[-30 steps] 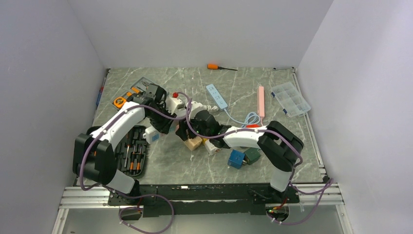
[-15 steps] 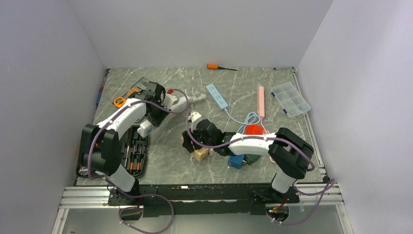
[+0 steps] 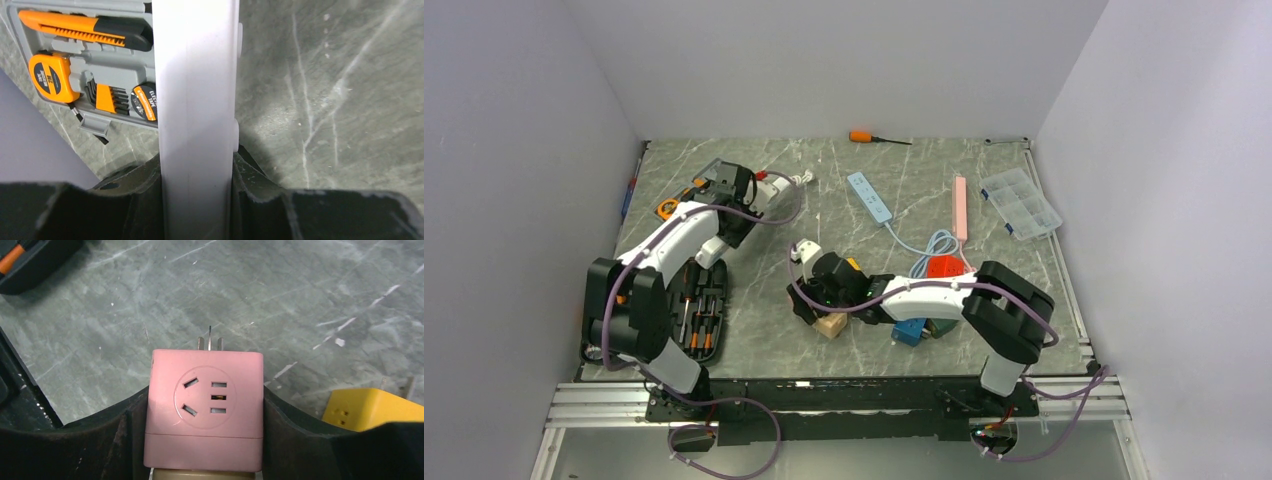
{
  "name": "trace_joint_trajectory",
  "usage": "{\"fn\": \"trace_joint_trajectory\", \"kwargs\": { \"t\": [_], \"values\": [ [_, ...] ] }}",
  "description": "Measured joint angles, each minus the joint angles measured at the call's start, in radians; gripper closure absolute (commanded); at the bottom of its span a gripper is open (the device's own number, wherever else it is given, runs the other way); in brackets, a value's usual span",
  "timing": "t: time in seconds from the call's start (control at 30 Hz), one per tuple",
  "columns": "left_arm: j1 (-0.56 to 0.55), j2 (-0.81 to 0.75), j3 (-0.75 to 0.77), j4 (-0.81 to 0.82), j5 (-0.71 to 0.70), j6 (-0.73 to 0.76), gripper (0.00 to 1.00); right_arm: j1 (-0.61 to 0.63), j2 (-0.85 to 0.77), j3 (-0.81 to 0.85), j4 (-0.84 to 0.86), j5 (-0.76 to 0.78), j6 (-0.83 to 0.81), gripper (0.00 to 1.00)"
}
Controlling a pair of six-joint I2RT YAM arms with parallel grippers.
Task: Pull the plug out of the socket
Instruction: Place the plug at the center of the board.
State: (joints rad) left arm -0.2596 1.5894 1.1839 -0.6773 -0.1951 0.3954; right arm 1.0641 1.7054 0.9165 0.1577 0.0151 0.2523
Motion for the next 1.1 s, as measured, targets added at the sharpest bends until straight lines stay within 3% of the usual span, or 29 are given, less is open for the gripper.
{"fn": "trace_joint_trajectory", "kwargs": {
  "t": [0.17,0.27,0.3,0.53,0.77,0.93,1.1],
  "values": [
    [-0.001,-0.029,0.005,-0.008,0.072,0.002,1.0,0.041,0.051,0.017,-0.003,-0.001,-0.049,0.28],
    [-0.001,-0.029,0.02,-0.023,0.116,0.008,1.0,0.059,0.074,0.017,-0.007,-0.006,-0.068,0.04],
    [-0.002,-0.029,0.029,-0.032,0.133,0.011,1.0,0.061,0.078,0.017,-0.008,-0.008,-0.075,0.01],
    [-0.002,-0.029,0.117,-0.071,0.251,0.054,1.0,0.058,0.047,0.02,-0.043,-0.007,-0.103,0.0],
    [-0.025,-0.023,0.276,-0.102,0.348,0.102,1.0,0.029,-0.228,0.077,-0.145,-0.029,-0.126,0.0],
    [-0.085,0.008,0.325,-0.092,0.381,0.141,1.0,-0.093,-0.458,0.089,-0.165,-0.087,-0.109,0.0],
    [-0.146,0.148,0.394,-0.109,0.417,0.152,1.0,-0.263,-0.626,0.01,-0.196,-0.135,-0.066,0.0]
  ]
}}
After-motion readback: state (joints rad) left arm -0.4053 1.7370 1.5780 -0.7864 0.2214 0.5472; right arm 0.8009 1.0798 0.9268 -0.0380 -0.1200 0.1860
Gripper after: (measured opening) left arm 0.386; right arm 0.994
